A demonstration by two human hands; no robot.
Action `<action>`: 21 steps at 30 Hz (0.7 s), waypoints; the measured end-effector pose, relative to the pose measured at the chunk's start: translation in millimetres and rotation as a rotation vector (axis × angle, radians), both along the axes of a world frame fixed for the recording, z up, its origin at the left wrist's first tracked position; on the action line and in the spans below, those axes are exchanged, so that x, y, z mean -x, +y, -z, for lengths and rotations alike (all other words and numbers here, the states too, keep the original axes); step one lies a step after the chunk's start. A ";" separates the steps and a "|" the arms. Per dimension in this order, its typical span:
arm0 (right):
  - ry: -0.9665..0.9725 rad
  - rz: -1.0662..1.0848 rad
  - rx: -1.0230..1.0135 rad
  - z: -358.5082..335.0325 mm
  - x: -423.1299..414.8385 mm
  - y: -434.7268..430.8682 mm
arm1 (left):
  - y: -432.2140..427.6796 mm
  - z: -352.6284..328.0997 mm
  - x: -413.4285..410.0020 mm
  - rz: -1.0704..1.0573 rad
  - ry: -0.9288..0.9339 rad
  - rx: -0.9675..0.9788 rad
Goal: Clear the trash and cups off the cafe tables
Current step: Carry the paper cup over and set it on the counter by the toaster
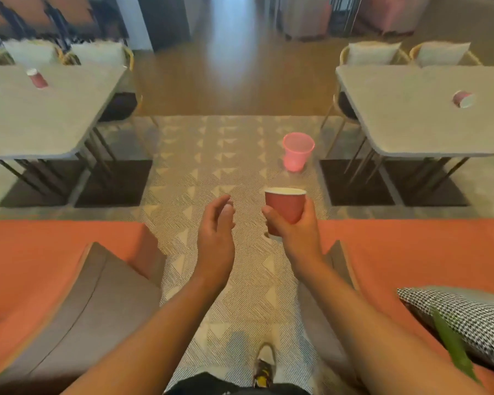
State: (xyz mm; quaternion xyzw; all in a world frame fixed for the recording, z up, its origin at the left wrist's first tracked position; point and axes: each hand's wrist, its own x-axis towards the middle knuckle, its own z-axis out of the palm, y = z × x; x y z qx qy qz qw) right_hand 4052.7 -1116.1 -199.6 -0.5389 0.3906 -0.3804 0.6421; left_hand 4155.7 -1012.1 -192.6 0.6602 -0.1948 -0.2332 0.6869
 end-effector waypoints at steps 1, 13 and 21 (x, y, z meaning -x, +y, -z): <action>0.000 -0.006 0.006 -3.9 -10.0 -20.3 | -18.2 -1.8 -9.6 -0.009 0.003 0.003; 0.000 -0.104 0.038 -13.5 -176.5 -210.8 | -196.5 1.0 -177.2 -0.095 -0.056 -0.009; 0.016 -0.130 0.069 -24.8 -342.3 -336.8 | -321.5 0.9 -338.8 -0.039 -0.068 -0.015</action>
